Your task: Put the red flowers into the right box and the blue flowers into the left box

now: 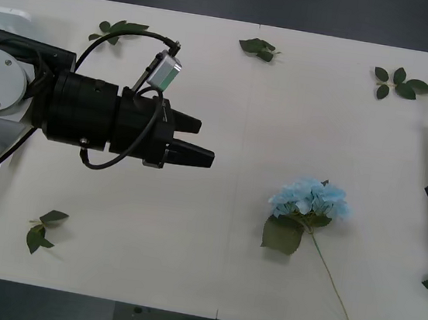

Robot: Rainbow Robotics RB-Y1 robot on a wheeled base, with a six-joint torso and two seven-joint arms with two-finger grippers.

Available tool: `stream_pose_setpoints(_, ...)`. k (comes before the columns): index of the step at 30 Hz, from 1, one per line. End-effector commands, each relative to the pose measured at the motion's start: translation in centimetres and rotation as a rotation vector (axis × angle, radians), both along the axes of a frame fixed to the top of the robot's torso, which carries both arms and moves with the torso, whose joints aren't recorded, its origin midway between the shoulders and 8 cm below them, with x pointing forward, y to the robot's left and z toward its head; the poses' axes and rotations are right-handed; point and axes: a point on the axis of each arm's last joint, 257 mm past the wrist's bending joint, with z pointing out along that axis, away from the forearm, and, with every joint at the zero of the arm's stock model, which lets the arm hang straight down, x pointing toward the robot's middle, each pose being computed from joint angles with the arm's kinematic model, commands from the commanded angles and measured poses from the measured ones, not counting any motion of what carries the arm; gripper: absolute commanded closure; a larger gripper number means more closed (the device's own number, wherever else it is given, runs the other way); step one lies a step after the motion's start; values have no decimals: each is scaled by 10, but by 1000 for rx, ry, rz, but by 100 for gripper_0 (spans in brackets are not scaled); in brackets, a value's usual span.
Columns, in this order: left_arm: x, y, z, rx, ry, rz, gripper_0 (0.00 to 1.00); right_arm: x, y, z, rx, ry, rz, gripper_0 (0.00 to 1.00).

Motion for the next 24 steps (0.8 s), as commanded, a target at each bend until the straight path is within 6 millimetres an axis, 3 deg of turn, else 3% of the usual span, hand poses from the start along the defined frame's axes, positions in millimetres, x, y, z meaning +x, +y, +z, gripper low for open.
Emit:
stream_pose_setpoints(1, -10, -9, 11, -37, -112, -60, 0, -8, 19, 1, -34, -62, 62, 0)
stream_pose_setpoints(12, -23, -22, 19, -99, -298, -139, 0, -36, 58, -40, -111, -66, 117, 0)
stream_pose_setpoints(24, -33, -23, 29, -81, -379, -178, 0, -49, 90, -95, -116, -47, 158, 0)
